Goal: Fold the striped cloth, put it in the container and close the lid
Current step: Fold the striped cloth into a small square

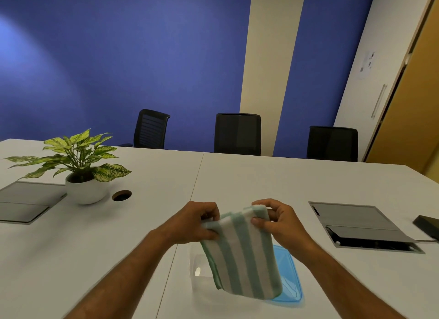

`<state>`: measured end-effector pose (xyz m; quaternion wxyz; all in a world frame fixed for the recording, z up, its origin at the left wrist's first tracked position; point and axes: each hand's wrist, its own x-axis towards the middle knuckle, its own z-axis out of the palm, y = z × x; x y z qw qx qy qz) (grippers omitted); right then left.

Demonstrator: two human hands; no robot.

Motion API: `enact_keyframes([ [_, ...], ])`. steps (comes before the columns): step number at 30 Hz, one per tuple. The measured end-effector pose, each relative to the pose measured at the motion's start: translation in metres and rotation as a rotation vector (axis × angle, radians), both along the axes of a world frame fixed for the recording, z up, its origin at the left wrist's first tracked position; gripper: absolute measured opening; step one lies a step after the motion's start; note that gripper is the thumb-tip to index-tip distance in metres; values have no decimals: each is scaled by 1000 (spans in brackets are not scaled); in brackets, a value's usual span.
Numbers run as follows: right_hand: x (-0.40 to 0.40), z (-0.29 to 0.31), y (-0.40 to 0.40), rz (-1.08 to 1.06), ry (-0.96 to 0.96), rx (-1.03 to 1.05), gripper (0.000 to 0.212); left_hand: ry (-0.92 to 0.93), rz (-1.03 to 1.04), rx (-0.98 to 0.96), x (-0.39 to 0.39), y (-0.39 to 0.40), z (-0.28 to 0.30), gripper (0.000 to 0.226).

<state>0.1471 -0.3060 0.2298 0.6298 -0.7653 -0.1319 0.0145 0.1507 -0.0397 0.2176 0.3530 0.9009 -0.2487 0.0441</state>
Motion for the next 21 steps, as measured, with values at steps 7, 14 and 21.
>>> enact_keyframes([
  [7, 3, 1, -8, 54, -226, -334, 36, -74, 22, 4, 0, -4, 9, 32],
  [14, 9, 8, -17, 17, -206, -533, 22, -84, 21, 49, -1, -10, 11, 33],
  [21, 8, 13, -23, -23, -225, -553, 13, -39, 67, 130, 3, -5, 12, 34],
])
